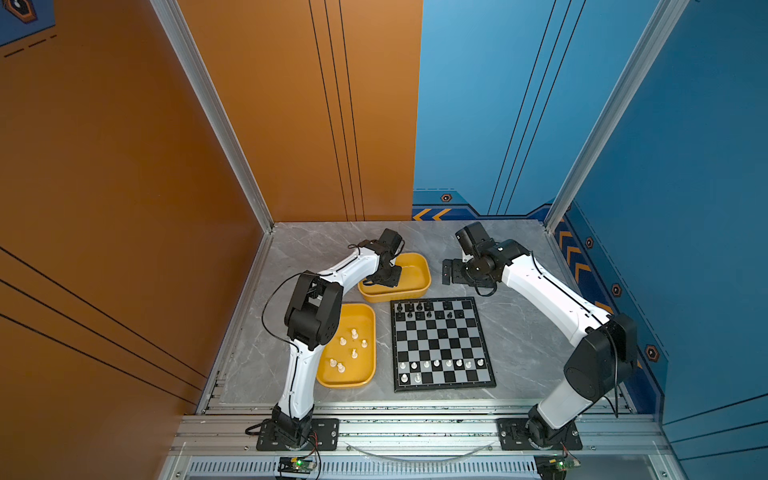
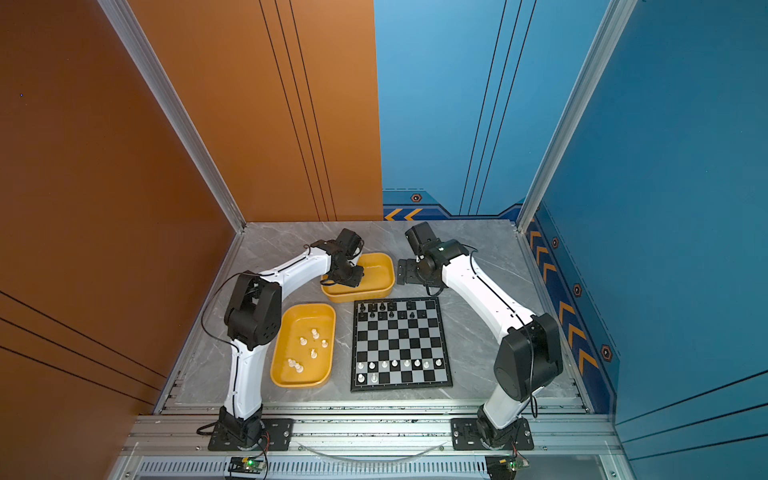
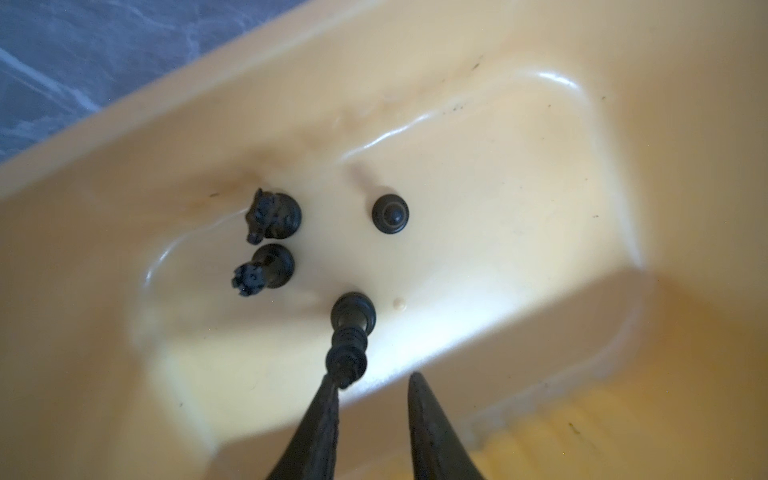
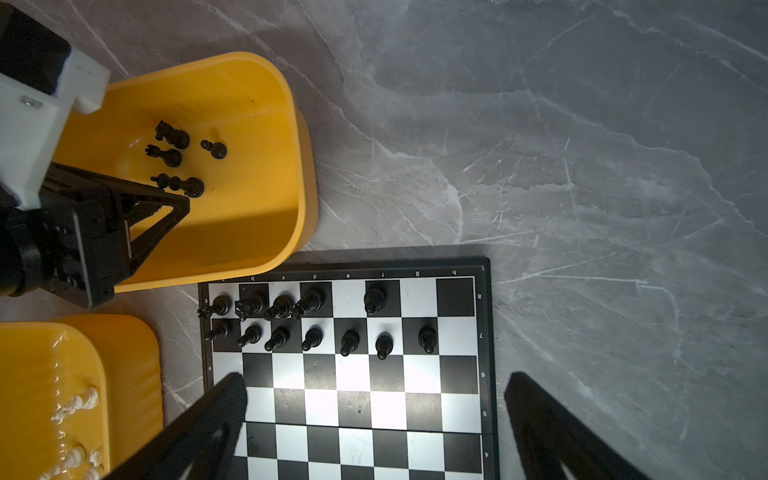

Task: Set up the chess pieces on the board

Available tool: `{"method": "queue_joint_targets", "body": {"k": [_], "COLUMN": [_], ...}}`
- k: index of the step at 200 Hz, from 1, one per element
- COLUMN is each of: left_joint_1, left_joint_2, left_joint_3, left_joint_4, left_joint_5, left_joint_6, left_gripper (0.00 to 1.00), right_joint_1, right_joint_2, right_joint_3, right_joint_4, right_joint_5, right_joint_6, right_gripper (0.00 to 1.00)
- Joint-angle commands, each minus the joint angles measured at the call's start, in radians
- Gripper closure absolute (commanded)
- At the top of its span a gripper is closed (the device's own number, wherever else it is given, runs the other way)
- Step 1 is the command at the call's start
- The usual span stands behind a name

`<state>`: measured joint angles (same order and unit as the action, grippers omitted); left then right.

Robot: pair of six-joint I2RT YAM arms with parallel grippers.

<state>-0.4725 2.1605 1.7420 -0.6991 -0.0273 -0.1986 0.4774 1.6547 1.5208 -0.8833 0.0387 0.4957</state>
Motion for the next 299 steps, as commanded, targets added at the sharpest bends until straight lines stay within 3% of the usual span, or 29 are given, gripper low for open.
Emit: {"method": "queue_joint_targets", "body": {"k": [1,299], "left_joint_1": [0.005,0.024], "left_joint_2": [0.021,0.068], "left_joint_3": [0.034,0.137], "left_joint_4": [-0.017,-0.060], "left_joint_5": [-0.026,-0.037], "left_joint_6": [0.021,0.048], "left_gripper": [0.69,0.70], "right_joint_1": [-0.006,-0.020], "right_joint_2": [-0.020,0.032], "right_joint_3": [-0.011,0.045], "right_joint_4": [-0.024,-0.026], "right_joint_5": [0.025,-0.007], "right_joint_6": [0.014,0.016], "right_gripper": [0.00,0.00]}}
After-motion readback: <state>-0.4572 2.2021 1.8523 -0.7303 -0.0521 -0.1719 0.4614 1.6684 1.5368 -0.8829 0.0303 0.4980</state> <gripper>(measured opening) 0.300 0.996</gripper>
